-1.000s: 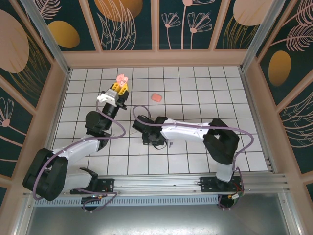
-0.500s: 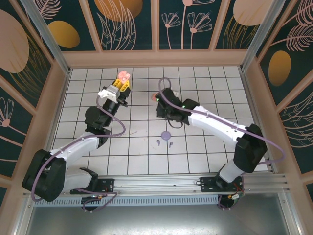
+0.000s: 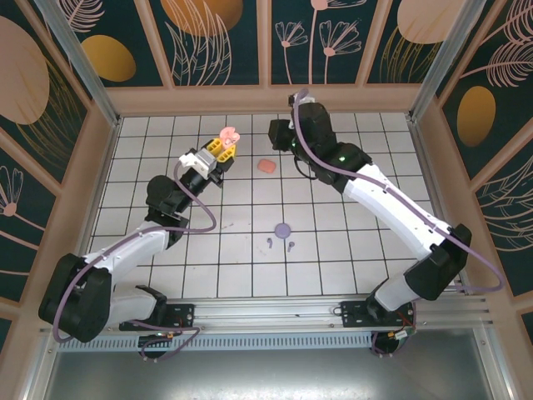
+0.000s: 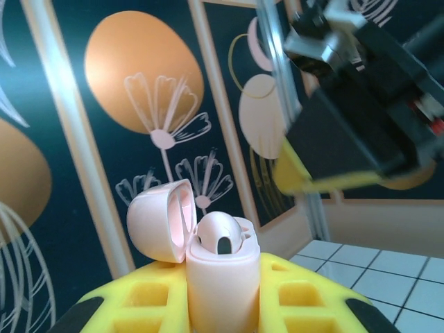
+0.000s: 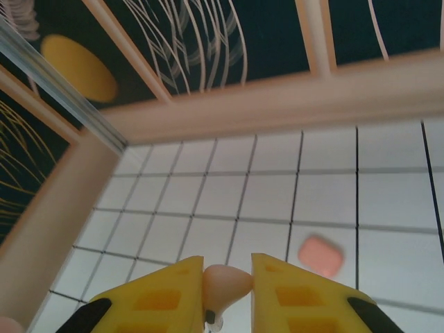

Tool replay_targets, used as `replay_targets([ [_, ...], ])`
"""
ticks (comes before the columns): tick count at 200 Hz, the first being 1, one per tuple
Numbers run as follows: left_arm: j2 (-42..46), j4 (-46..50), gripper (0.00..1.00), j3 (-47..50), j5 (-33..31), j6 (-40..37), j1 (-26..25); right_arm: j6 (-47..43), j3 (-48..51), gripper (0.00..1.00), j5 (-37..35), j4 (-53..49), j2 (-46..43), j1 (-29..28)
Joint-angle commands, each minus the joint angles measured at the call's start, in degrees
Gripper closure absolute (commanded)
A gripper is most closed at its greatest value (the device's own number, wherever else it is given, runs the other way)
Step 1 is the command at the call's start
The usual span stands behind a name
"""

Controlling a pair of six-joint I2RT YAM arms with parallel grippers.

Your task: Insert wireless bluetooth earbuds into charging case

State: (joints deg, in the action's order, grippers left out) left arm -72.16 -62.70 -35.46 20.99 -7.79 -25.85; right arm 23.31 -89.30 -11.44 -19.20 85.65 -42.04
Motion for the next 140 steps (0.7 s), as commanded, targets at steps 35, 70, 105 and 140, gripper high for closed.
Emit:
replay_targets([
  [35, -4.5, 0.8, 1.0, -5.6, 11.1, 1.2, -0.1, -11.2, 0.6, 0.79, 9.2, 11.6, -4.0, 1.0],
  [70, -6.8, 0.7, 1.0, -7.3, 12.8, 2.1, -0.3, -12.6, 3.3, 0.79, 13.6, 15.2, -5.1, 1.0],
  [105, -8.1, 0.5, 1.0, -8.4, 13.8, 3.1, -0.3, -12.6, 3.9, 0.79, 16.2, 16.0, -4.6, 1.0],
  [140, -8.3, 0.5, 1.0, -8.5, 13.6, 3.0, -0.3, -12.3, 5.2, 0.79, 18.1, 15.9, -4.6, 0.9],
])
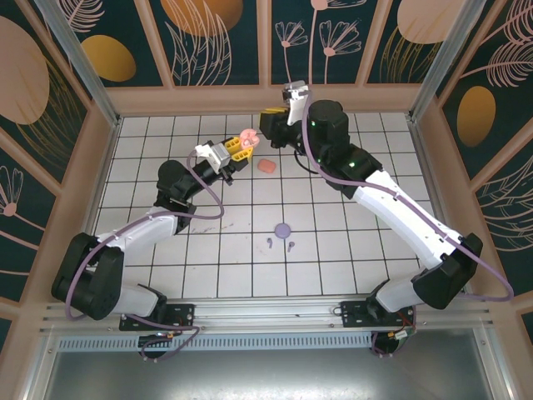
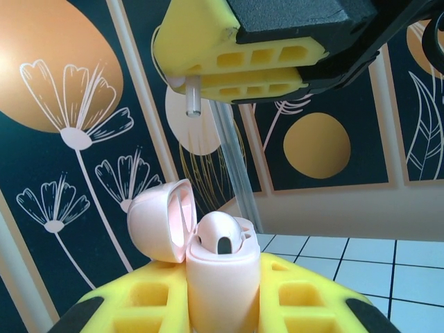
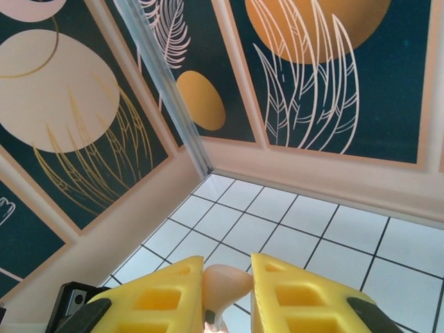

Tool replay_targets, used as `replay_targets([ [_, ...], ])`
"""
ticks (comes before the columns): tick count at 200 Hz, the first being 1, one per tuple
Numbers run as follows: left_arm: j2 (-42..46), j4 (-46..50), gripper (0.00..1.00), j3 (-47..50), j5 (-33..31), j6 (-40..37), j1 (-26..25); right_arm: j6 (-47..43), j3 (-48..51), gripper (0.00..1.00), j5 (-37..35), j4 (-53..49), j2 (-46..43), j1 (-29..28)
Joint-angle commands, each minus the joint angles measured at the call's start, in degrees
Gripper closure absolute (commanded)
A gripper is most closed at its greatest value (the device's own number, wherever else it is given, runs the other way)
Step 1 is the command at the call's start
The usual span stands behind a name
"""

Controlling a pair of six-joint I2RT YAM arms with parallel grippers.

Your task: Insert wireless bluetooth earbuds into charging case

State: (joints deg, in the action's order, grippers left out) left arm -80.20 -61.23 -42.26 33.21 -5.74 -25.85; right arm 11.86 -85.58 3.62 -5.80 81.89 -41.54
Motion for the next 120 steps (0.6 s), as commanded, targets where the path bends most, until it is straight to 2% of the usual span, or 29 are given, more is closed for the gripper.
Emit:
replay_targets([
  [1, -0.2, -1.0, 1.0, -1.7, 1.4, 0.9, -0.3, -0.8, 1.5, 0.79, 3.0, 2.5, -0.8, 0.4],
  [120, -0.3, -1.0, 1.0, -1.6, 1.3, 1.1, -0.3, 0.7, 4.2, 0.8, 4.6, 1.8, -0.2, -1.4],
])
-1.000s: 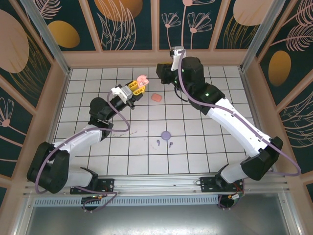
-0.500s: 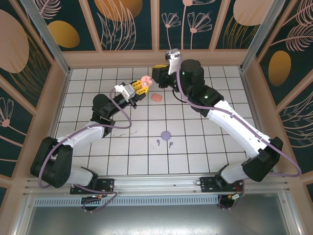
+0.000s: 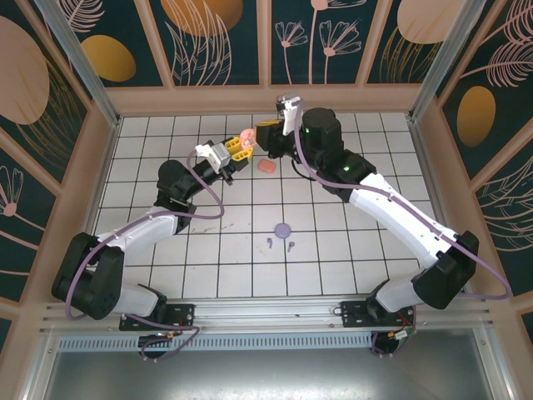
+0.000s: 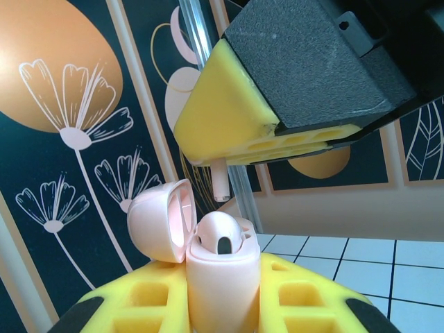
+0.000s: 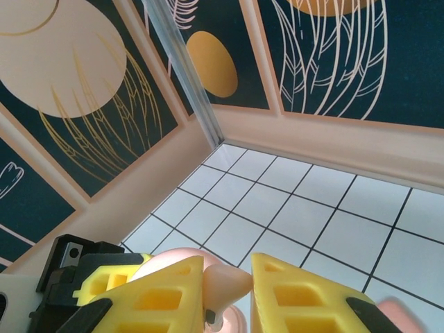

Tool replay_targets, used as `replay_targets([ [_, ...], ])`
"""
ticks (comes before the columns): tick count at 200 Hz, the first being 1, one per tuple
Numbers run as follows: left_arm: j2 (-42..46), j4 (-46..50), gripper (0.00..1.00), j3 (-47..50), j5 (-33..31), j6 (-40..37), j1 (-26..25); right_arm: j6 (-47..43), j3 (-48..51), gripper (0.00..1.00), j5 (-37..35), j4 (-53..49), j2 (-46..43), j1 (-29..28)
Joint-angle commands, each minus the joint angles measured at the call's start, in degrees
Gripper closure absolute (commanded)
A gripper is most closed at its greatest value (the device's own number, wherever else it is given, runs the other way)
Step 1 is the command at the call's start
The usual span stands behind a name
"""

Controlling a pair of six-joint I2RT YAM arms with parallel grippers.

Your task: Insert wireless bluetooth earbuds into charging case

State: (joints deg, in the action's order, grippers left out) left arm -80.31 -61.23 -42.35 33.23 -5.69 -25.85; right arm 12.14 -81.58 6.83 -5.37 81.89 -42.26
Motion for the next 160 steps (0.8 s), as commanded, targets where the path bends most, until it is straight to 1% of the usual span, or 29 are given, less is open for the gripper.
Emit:
replay_targets([
  [1, -0.2, -1.0, 1.0, -1.5, 1.3, 1.1, -0.3, 0.4, 0.2, 0.8, 1.4, 1.3, -0.1, -0.7],
  [112, -0.3, -1.0, 1.0, -1.9, 0.5, 0.9, -0.3, 0.6, 1.5, 0.82, 1.4, 0.2, 1.0, -1.1],
  [160, -0.1, -0.8, 1.0, -2.1, 0.1, 0.8, -0.4, -2.0, 1.8, 0.83, 0.9, -1.7, 1.2, -1.8],
])
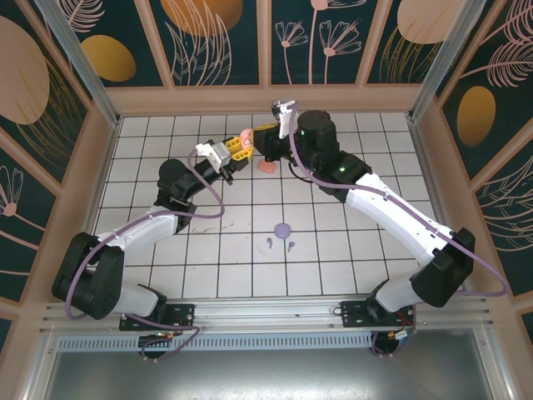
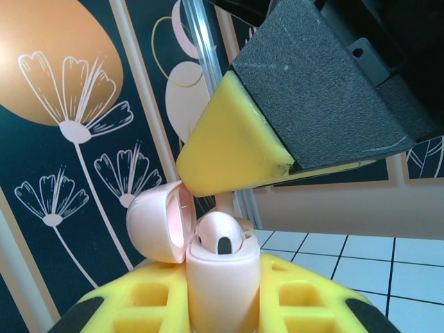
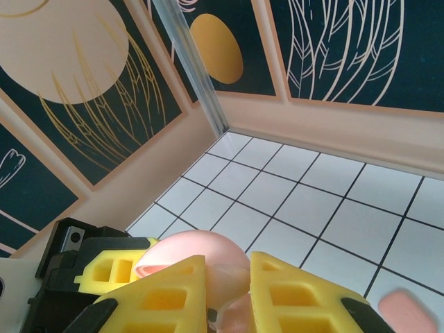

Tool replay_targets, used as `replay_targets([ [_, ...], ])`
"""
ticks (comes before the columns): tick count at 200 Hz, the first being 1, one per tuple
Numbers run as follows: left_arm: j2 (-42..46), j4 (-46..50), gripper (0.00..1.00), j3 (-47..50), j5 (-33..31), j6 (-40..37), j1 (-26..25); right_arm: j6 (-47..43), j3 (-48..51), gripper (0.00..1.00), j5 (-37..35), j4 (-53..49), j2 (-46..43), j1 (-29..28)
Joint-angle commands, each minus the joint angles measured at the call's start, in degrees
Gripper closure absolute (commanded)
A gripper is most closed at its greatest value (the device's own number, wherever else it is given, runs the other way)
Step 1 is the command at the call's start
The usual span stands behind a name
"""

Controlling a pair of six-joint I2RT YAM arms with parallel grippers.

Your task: Insert wireless bluetooth earbuds into charging case

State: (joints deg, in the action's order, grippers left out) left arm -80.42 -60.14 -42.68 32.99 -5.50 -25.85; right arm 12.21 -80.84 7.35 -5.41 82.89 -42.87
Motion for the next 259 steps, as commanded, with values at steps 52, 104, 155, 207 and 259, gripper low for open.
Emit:
replay_targets([
  [52, 0.1, -1.3, 1.0, -2.2, 0.1, 0.9, -0.3, -8.0, -0.2, 0.83, -3.8, -4.7, 2.0, -5.2],
  [104, 0.2, -1.0, 1.0, -2.3, 0.2, 1.2, -0.3, -6.4, -0.3, 0.82, -6.4, -4.6, 2.6, -4.8],
  [155, -0.1, -1.1, 1.0, -2.1, 0.4, 1.7, -0.3, 0.6, -2.8, 0.47, -6.0, -2.1, 0.5, -1.2],
  [207, -0.1, -0.9, 1.0, -1.9, 0.1, 1.6, -0.4, 5.7, -7.9, 0.36, 0.4, -2.0, -2.7, 2.2],
  [259, 0.0, -1.0, 1.0, -1.7, 0.4, 1.8, -0.3, 7.7, -11.8, 0.39, 4.3, -5.1, -0.2, 5.8],
])
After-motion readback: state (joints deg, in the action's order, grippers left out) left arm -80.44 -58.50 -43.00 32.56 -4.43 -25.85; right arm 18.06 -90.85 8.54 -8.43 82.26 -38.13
